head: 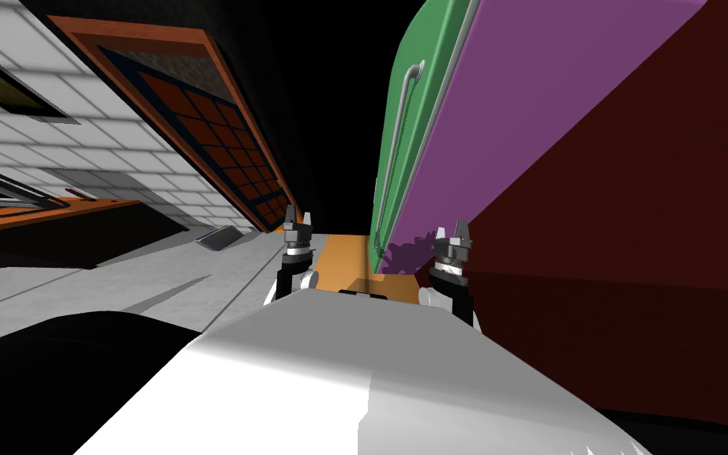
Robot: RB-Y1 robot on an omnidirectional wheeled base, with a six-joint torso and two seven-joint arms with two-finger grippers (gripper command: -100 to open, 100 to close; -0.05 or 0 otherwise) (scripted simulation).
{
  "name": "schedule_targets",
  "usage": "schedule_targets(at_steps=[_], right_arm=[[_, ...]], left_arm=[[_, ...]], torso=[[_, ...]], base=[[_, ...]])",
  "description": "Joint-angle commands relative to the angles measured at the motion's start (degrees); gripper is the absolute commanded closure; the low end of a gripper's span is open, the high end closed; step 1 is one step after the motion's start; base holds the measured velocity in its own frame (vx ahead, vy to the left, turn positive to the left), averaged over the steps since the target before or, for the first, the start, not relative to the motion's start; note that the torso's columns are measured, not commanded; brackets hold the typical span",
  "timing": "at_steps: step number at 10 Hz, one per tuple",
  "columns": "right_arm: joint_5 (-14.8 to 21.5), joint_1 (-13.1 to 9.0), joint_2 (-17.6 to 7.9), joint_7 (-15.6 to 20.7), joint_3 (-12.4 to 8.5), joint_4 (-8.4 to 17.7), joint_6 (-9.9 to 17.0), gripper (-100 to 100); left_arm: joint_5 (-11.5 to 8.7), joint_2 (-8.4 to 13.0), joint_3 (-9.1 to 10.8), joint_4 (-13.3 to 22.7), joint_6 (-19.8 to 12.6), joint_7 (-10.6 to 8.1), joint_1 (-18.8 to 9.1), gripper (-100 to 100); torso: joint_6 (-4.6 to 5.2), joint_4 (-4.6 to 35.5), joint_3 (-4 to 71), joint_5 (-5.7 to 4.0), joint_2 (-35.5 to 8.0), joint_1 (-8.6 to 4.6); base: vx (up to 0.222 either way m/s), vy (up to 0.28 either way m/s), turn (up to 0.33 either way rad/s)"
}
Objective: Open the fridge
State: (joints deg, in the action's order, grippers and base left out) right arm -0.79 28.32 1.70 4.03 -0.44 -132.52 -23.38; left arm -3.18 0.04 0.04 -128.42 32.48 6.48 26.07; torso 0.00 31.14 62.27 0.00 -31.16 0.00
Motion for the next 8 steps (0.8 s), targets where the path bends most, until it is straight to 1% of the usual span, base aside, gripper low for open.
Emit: schedule_targets(at_steps=[1, 2, 3, 4, 5, 7, 8], right_arm=[[0.0, 0.0, 0.0, 0.0, 0.0, 0.0, 0.0, 0], [1.3, -0.3, -2.7, -0.3, -0.1, 0.4, 0.3, -100], [2.6, -0.5, -4.4, -0.6, -0.2, 0.8, 0.7, -100], [4.3, -0.8, -6.2, -0.9, -0.4, 1.3, 1.1, -100], [4.3, -0.8, -7.0, -0.9, -0.4, 1.3, 1.1, -100], [8.2, -1.7, -10.9, -1.8, -0.7, 2.7, 2.3, -100], [8.7, -1.7, -11.8, -1.8, -0.7, 2.7, 2.3, -100]], left_arm=[[0.0, 0.0, 0.00, 0.0, 0.0, 0.00, 0.0, 0], [0.0, 0.0, 0.00, 0.0, 0.0, 0.00, 0.0, 0], [0.0, 0.0, 0.00, 0.0, 0.0, 0.00, 0.0, 0], [0.0, 0.0, 0.00, 0.0, 0.0, 0.00, 0.0, 0], [0.0, 0.0, 0.00, 0.0, 0.0, 0.00, 0.0, 0], [0.0, 0.0, 0.00, 0.0, 0.0, 0.00, 0.0, 0], [0.0, 0.0, 0.00, 0.0, 0.0, 0.00, 0.0, 0]], torso=[[0.00, 4.2, 8.5, 0.00, -4.2, 0.00], [0.00, 8.5, 16.9, 0.00, -8.5, 0.00], [0.00, 10.3, 20.9, 0.01, -10.4, 0.03], [0.00, 10.9, 22.0, 0.02, -10.8, 0.07], [0.00, 11.0, 22.3, 0.03, -11.0, 0.10], [0.00, 11.1, 22.3, -0.02, -11.1, -0.05], [0.00, 11.1, 22.3, 0.00, -11.1, 0.01]], base=[[0.000, 0.000, 0.000], [0.018, 0.013, -0.009], [0.034, 0.030, -0.017], [0.045, 0.048, -0.024], [0.036, 0.033, -0.007], [0.047, 0.033, -0.023], [0.052, 0.036, -0.010]])
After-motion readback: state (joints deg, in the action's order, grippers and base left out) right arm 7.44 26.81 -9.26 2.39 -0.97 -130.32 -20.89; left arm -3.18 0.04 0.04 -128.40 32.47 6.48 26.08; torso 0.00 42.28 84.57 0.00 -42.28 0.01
